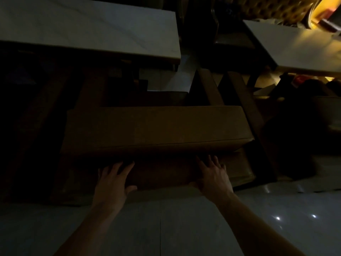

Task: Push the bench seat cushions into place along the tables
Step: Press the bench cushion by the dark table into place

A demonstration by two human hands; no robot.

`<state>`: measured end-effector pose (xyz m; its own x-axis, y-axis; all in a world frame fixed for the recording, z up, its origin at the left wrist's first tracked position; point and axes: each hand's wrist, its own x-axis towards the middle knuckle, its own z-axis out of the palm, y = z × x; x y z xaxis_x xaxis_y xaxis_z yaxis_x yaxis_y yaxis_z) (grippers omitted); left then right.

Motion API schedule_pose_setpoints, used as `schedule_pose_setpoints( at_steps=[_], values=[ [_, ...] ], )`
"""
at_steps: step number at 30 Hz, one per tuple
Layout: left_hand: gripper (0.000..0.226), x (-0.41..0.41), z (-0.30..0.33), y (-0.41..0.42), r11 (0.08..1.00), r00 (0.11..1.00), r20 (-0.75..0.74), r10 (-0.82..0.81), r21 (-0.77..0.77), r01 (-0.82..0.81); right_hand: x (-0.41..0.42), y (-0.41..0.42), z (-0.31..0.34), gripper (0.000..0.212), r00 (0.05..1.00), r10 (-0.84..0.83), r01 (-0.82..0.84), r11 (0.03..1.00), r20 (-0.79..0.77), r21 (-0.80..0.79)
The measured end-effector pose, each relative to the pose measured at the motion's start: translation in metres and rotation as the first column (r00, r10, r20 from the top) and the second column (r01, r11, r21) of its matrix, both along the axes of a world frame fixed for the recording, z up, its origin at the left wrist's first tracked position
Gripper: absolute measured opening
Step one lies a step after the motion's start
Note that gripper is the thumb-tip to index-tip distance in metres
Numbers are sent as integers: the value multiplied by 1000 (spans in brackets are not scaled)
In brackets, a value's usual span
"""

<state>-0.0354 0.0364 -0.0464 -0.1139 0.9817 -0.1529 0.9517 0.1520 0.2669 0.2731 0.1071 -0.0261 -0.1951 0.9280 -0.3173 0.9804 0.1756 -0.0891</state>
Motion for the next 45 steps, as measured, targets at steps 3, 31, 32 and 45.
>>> schedule_pose_setpoints(
  at_steps=[3,31,32,45],
  values=[
    [74,1,-3,1,1000,1000,6,11,13,-11,-2,0,0,96,1000,-8,8,1000,8,-7],
    [72,-62,-5,-27,995,994,79,-72,75,66,-59,-56,-7,90,995,-58,57,998,76,7],
    [72,-63,-6,-28,994,994,74,-83,73,77,-61,-57,-7,91,995,-70,71,997,74,-6],
    [75,-68,-8,-6,989,993,76,-87,126,77,-72,-31,-2,95,992,-107,110,992,63,-60]
  ],
)
